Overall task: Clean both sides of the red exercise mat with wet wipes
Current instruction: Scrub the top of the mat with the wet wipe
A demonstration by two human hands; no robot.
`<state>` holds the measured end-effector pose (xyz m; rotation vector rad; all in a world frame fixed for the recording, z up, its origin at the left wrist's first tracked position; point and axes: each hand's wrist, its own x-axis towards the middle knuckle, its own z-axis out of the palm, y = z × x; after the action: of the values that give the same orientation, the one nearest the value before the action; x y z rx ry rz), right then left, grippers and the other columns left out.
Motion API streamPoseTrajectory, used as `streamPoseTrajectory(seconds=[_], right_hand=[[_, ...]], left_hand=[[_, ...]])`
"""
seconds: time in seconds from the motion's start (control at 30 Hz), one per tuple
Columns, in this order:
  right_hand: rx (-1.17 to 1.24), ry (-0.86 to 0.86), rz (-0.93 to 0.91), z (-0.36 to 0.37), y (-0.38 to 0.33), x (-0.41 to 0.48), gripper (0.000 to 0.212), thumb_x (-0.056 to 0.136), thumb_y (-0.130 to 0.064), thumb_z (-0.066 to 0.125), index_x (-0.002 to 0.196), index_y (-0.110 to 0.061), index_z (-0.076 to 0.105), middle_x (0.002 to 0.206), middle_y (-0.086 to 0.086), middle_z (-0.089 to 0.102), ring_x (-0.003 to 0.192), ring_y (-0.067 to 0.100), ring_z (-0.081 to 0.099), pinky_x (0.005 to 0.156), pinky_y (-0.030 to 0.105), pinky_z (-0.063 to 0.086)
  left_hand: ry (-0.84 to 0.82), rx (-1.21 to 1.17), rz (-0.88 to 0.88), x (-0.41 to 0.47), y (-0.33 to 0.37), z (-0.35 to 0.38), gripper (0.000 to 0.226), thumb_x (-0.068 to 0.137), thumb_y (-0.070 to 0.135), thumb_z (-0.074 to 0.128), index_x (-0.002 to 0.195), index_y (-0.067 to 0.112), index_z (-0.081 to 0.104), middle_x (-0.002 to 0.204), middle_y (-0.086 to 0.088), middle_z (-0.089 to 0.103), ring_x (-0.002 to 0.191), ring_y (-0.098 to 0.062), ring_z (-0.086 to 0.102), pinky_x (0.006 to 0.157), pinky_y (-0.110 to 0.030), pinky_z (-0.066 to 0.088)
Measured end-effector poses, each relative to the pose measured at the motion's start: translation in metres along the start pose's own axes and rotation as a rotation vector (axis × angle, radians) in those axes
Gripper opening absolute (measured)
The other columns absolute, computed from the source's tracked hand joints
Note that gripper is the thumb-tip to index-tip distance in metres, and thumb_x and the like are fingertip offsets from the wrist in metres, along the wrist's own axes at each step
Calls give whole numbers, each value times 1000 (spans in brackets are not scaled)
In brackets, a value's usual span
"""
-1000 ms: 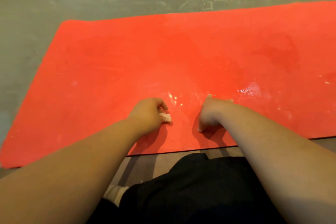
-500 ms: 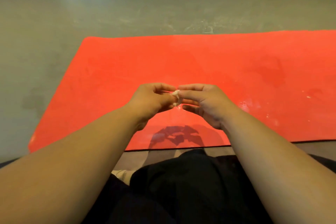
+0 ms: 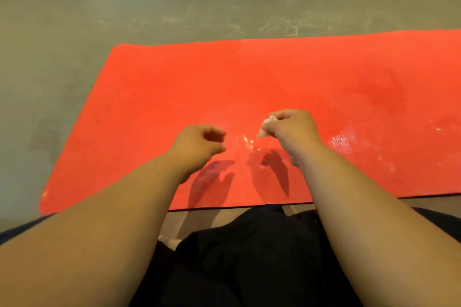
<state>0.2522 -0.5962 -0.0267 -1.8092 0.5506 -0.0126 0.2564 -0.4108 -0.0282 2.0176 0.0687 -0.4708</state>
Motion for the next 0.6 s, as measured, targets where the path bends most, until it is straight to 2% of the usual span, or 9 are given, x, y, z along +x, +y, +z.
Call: streamPoseTrajectory(seconds=[0.03, 0.1, 0.17, 0.27, 0.43, 0.53, 0.6], right_hand=[[-168, 13, 6, -2, 11, 7, 12, 79, -4, 63, 73, -14, 67, 69, 8, 66, 60, 17, 60, 61, 25, 51], [-408, -51, 37, -1, 31, 18, 14, 82, -8, 58, 86, -9, 71, 86, 11, 71, 85, 28, 66, 77, 36, 55], [-590, -51, -62, 7, 42, 25, 16, 83, -10, 58, 91, -4, 70, 91, 16, 72, 94, 32, 66, 82, 39, 53], [-602, 32, -164, 21, 49, 38, 10, 79, -18, 61, 83, -10, 66, 84, 15, 72, 88, 29, 68, 80, 39, 52], [-989, -179, -250, 36, 54, 31, 16, 83, -17, 62, 90, -10, 74, 95, 13, 71, 94, 30, 65, 78, 31, 50], [-991, -334, -269, 36, 59, 16, 14, 84, -19, 64, 87, -11, 75, 90, 10, 72, 89, 28, 64, 72, 28, 47], [-897, -245, -262, 33, 60, 14, 14, 84, -19, 64, 86, -10, 74, 90, 12, 71, 88, 29, 64, 73, 29, 46]], left_hand=[[-41, 239, -28, 5, -18, -2, 41, 83, 10, 72, 122, 19, 61, 118, -7, 63, 105, -21, 61, 78, -28, 49], [-163, 724, -94, 13, -46, 3, 76, 81, 32, 74, 146, 25, 36, 145, -15, 42, 130, -28, 45, 99, -35, 42], [-205, 949, -111, 21, -58, 15, 94, 79, 49, 70, 152, 34, 13, 157, -20, 13, 143, -37, 19, 112, -48, 28], [-252, 970, -135, 28, -57, 23, 93, 83, 49, 67, 152, 39, 5, 158, -21, -5, 142, -49, 4, 110, -61, 26], [-307, 997, -146, 31, -53, 21, 92, 86, 45, 66, 152, 37, 2, 157, -22, -14, 142, -51, -3, 108, -62, 28], [-308, 1017, -138, 33, -50, 21, 94, 85, 45, 67, 152, 37, 2, 157, -23, -14, 141, -52, -2, 108, -62, 29], [-309, 1005, -138, 34, -51, 21, 95, 84, 45, 68, 152, 37, 2, 157, -23, -14, 142, -52, -2, 107, -62, 30]])
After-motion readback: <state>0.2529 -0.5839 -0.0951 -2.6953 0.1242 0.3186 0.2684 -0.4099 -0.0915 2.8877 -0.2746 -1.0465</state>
